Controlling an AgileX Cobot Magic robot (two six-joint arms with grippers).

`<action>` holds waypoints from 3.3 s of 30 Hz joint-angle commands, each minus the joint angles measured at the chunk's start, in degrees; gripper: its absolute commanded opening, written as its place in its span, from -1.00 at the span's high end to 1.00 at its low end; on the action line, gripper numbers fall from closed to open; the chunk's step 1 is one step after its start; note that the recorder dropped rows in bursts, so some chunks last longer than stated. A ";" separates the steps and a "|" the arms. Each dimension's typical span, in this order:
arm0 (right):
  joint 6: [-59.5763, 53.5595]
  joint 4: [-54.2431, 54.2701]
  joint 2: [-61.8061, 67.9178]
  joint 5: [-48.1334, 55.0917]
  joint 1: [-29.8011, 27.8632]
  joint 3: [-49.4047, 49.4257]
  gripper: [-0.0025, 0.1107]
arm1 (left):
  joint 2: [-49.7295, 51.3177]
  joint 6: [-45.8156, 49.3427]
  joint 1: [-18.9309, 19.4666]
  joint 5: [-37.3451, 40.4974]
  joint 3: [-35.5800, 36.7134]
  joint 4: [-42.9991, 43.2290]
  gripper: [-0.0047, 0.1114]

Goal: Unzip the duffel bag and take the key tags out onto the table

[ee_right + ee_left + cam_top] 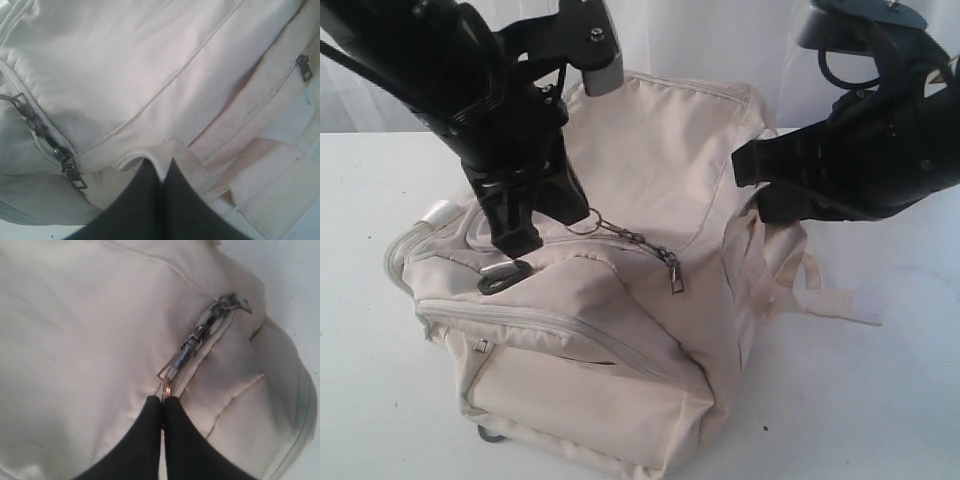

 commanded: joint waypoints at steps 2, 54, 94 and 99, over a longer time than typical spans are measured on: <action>-0.41 -1.52 -0.47 -0.87 -0.03 -0.15 0.96 | -2.59 -4.21 0.09 2.99 -0.20 6.32 0.92; -19.90 -4.83 -3.27 -1.02 -0.03 2.26 -0.28 | -2.88 -16.03 9.73 13.09 -0.10 20.48 0.92; -37.21 2.96 28.38 -12.24 24.60 -13.12 0.96 | -2.88 -16.03 9.73 4.65 -0.10 20.09 0.92; -37.10 3.17 28.38 -3.05 25.13 -13.12 0.96 | -2.88 -16.03 9.73 -0.32 -0.10 20.09 0.92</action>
